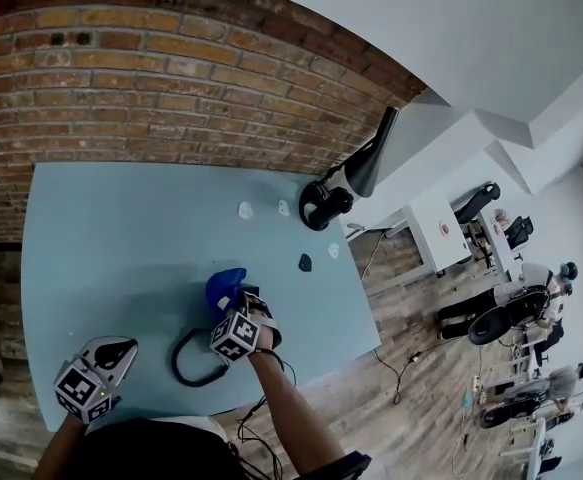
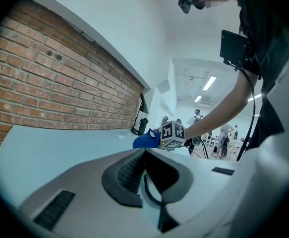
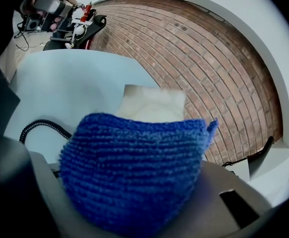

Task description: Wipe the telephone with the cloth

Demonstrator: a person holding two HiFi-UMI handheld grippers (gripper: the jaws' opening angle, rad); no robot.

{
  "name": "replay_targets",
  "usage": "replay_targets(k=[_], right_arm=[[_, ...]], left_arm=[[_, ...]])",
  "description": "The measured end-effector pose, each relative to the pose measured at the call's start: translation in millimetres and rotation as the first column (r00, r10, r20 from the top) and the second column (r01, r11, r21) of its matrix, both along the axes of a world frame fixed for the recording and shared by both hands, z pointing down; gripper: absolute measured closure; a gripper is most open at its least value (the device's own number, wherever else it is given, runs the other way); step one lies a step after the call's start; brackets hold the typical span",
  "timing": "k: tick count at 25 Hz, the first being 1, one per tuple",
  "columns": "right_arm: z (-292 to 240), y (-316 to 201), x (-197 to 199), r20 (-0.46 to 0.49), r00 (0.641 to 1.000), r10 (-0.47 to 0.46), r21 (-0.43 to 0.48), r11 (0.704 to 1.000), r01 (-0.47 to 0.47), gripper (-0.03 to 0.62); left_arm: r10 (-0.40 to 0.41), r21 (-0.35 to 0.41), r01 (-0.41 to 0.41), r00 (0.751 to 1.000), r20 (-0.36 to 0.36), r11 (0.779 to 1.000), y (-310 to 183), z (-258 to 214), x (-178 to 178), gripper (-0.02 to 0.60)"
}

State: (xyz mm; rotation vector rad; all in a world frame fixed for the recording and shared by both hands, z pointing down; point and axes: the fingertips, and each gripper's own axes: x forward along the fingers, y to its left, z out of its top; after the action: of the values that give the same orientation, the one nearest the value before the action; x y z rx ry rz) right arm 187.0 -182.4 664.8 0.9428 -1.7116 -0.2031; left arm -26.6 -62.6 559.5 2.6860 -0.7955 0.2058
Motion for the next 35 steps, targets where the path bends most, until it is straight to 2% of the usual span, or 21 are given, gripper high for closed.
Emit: replay_targets(k=[23, 35], right_arm=[[20, 37, -14, 0.042, 0.999, -0.014, -0.038, 0.999, 0.016, 0.508], [25, 51, -16, 0.142, 0.988, 0.062, -0.038, 0.998, -0.057, 0.508]], left_arm=[[0.026, -0.021, -0.026, 1.0, 0.014, 0.999, 11, 7, 7, 0.555], [0.044, -0.023, -0.044, 0.999, 0.016, 0.999, 18, 9, 7, 0.555]])
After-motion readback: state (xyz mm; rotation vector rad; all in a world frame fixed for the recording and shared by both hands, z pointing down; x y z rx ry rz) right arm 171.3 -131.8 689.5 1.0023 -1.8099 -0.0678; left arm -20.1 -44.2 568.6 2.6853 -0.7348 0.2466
